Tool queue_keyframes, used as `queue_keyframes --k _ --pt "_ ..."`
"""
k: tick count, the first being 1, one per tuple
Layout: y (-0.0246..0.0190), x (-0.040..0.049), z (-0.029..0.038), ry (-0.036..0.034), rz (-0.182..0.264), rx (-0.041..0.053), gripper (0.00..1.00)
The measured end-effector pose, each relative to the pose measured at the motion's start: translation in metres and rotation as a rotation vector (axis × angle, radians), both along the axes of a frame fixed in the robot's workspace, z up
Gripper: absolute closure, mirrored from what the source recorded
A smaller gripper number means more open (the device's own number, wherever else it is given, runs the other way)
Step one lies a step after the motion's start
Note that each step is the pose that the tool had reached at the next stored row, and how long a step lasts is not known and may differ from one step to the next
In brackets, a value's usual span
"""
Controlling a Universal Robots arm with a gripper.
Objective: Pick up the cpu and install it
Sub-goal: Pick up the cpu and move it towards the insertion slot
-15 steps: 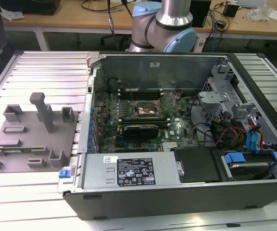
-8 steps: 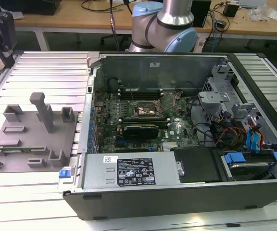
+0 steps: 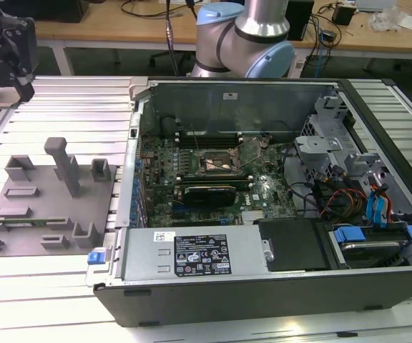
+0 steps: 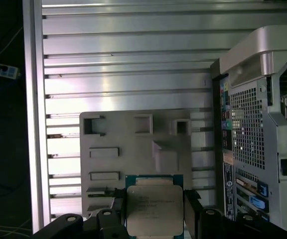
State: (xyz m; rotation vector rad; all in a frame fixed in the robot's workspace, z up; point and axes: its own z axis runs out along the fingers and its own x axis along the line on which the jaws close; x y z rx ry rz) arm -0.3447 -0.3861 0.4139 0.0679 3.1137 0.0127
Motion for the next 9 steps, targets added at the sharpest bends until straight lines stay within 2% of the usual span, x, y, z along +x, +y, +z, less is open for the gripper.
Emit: queue_keyframes --k 3,9 --pt "0.0 0.0056 0.0 0.0 0.0 0.0 0.45" --pt "0.0 0.025 0.0 0.0 0.0 0.0 0.45"
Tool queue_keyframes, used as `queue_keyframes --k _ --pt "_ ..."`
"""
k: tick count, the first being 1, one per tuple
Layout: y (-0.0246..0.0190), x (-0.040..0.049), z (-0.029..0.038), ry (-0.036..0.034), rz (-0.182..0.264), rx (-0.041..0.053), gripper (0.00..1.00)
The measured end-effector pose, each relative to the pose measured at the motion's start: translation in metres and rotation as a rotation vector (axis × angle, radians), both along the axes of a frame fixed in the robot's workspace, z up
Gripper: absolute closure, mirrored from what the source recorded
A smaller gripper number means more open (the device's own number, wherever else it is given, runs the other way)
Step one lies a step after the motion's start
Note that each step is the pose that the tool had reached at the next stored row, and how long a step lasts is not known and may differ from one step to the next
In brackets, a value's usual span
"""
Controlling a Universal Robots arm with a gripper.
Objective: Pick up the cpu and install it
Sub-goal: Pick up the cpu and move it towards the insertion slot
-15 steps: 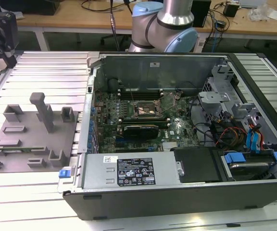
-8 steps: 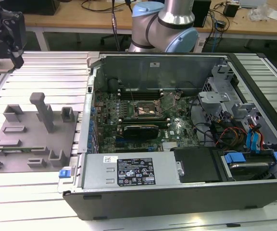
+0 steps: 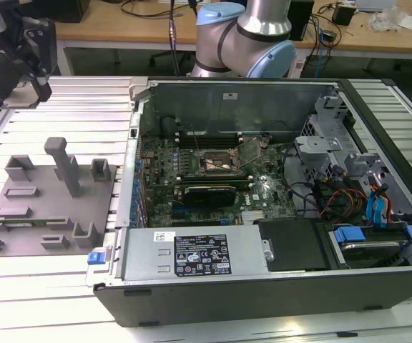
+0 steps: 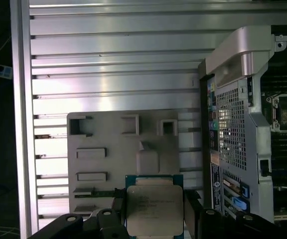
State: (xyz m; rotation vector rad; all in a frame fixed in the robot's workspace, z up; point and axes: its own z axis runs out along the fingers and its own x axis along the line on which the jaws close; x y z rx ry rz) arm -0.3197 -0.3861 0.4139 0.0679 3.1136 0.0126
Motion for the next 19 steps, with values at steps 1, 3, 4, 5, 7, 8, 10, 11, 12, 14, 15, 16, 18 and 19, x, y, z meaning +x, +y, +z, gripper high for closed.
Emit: queue_keyframes --k 1,3,4,5,7,8,10,11,12,14,15,16,18,19 --pt "0.0 0.0031 0.0 0.0001 0.0 -0.0001 0.45" --pt "0.0 0.0066 0.0001 0.0002 0.0 -0.0001 0.45" --pt "0.0 0.0097 0.0001 0.0001 0.0 -0.0001 0.45" --pt "0.0 0.0121 0.0 0.0001 0.0 -0.0001 0.45" --pt "0.0 0.0175 0.0 0.0001 0.0 0.0 0.45" --pt "0.0 0.0198 0.0 0.0 0.0 -0.0001 0.45" --pt "0.0 0.0252 0.0001 0.0001 0.0 -0.0001 0.45" --pt "0.0 0.0276 0.0 0.0001 0.0 0.0 0.45" --pt "0.0 0.0301 0.0001 0.0002 0.0 -0.0001 0.45" --pt "0.0 0.0339 0.0 0.0001 0.0 -0.0001 0.45" --pt "0.0 0.0352 0.0 0.0001 0.0 0.0 0.45" --pt "0.0 0.0378 0.0001 0.0001 0.0 -0.0001 0.45" --pt "0.0 0.0417 0.0 0.0001 0.0 0.0 0.45" --pt "0.0 0.0433 0.0 0.0001 0.0 -0.0001 0.45"
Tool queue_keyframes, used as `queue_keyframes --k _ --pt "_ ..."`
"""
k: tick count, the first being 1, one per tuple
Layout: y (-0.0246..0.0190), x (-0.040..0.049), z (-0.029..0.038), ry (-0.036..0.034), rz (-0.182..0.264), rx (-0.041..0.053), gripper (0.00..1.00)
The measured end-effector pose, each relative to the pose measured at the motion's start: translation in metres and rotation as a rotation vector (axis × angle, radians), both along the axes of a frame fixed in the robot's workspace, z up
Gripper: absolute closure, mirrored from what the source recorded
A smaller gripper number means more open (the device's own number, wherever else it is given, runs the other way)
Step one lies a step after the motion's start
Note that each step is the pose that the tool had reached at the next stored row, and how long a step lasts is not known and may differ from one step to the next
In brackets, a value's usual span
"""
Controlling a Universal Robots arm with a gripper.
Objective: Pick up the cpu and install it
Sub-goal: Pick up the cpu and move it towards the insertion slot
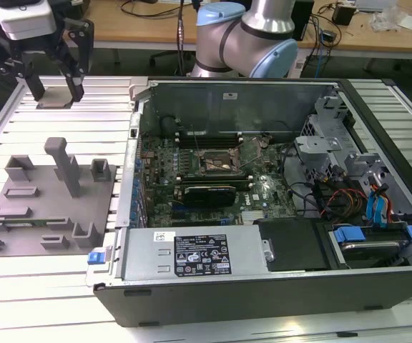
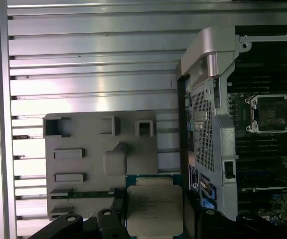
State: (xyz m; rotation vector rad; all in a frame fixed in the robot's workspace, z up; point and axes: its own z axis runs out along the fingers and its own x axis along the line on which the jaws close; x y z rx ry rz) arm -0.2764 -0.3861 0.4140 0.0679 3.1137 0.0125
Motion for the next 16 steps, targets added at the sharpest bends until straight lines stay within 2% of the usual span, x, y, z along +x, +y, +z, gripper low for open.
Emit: queue_keyframes --k 16 --pt "0.0 0.0317 0.0 0.0 0.0 0.0 0.45"
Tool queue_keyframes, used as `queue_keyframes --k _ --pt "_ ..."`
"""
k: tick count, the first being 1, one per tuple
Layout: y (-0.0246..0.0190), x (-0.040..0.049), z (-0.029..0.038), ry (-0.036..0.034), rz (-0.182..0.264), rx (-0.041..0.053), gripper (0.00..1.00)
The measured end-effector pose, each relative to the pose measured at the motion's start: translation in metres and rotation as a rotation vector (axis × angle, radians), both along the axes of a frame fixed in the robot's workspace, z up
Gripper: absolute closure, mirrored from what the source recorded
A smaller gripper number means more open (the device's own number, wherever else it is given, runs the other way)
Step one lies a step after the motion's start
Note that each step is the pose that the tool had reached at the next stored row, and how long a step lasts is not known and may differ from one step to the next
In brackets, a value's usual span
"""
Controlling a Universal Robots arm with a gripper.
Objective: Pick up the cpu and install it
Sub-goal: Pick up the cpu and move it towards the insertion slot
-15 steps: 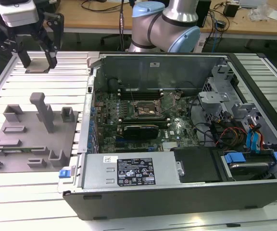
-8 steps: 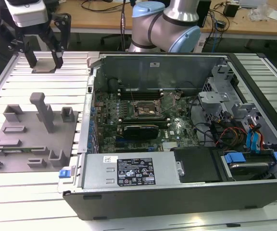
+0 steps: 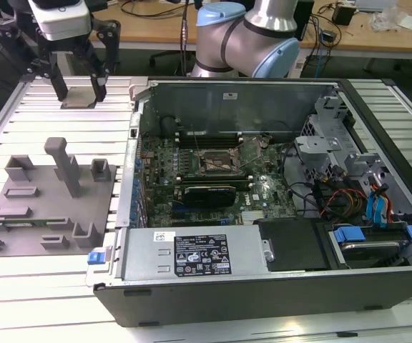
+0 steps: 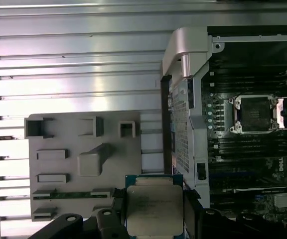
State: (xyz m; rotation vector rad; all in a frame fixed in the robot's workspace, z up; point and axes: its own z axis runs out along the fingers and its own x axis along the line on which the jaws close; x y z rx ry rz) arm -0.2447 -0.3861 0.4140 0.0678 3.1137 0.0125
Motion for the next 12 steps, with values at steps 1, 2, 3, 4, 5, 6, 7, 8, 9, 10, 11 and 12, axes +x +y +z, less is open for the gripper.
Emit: queue_keyframes --k 1,2,3,4,5,6,7,8,9,10,11,12 --pt "0.0 0.0022 0.0 0.0 0.0 0.0 0.45" --pt "0.0 0.0039 0.0 0.0 0.0 0.0 0.45" --pt "0.0 0.007 0.0 0.0 0.0 0.0 0.45" --pt "0.0 0.0103 -0.0001 -0.0001 0.0 0.0001 0.45" --pt "0.0 0.0132 0.0 0.0 0.0 0.0 0.45" --pt "0.0 0.0153 0.0 0.0 0.0 0.0 0.45" --pt "0.0 0.0179 0.0 0.0 0.0 0.0 0.45" --pt "0.0 0.0198 0.0 0.0 0.0 0.0 0.45" --pt "0.0 0.0227 0.0 0.0001 0.0 -0.0001 0.45" --pt "0.0 0.0247 0.0 0.0 0.0 0.0 0.45" --pt "0.0 0.0271 0.0 0.0001 0.0 -0.0001 0.45" --pt "0.0 0.0294 0.0 0.0 0.0 0.0 0.45"
